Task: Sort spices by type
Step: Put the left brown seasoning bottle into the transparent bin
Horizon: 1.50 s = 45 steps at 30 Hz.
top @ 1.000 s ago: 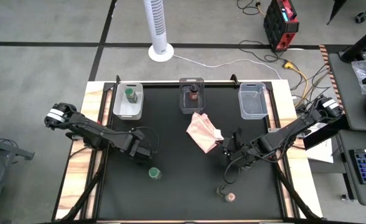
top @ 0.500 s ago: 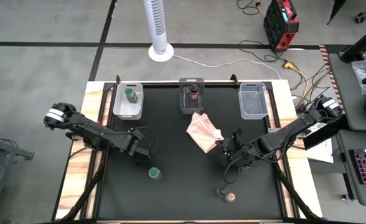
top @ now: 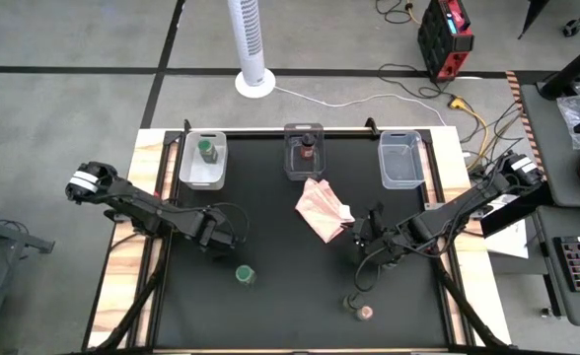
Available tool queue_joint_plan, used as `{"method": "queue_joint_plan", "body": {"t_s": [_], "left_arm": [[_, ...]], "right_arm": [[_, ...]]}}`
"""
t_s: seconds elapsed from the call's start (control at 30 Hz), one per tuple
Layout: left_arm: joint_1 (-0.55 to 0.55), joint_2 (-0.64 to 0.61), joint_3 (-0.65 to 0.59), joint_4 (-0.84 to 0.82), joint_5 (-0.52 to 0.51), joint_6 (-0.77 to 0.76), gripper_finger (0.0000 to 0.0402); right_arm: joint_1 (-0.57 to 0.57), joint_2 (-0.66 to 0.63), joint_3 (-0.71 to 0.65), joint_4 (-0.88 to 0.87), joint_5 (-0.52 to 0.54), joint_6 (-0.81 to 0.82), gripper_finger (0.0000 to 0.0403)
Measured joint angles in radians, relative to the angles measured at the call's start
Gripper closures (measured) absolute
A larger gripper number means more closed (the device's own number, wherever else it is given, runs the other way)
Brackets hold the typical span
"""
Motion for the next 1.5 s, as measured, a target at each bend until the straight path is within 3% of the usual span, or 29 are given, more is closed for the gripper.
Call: {"method": "queue_joint_plan", "body": {"t_s": [0.33, 0.57, 1.1, 1.27, 1.5], "left_arm": [[-0.001, -0.001, 0.012, 0.006, -0.044, 0.038, 0.0240], [-0.001, -0.012, 0.069, -0.032, -0.060, 0.137, 0.0232], [-0.001, -0.077, 0.332, -0.098, -0.275, 0.383, 0.0236], [-0.001, -0.077, 0.359, 0.027, -0.309, 0.539, 0.0236], [-0.001, -0.075, 0.359, 0.346, -0.288, 0.922, 0.0236]], "right_arm": [[0.000, 0.000, 0.000, 0.002, 0.023, 0.000, 0.0390], [0.000, 0.000, 0.000, 0.006, 0.090, -0.008, 0.0390], [0.000, 0.000, -0.001, 0.080, 0.103, -0.043, 0.0390], [0.000, 0.000, -0.003, 0.140, 0.103, -0.060, 0.0390], [-0.032, 0.056, -0.004, 0.261, 0.103, -0.113, 0.0390]]}}
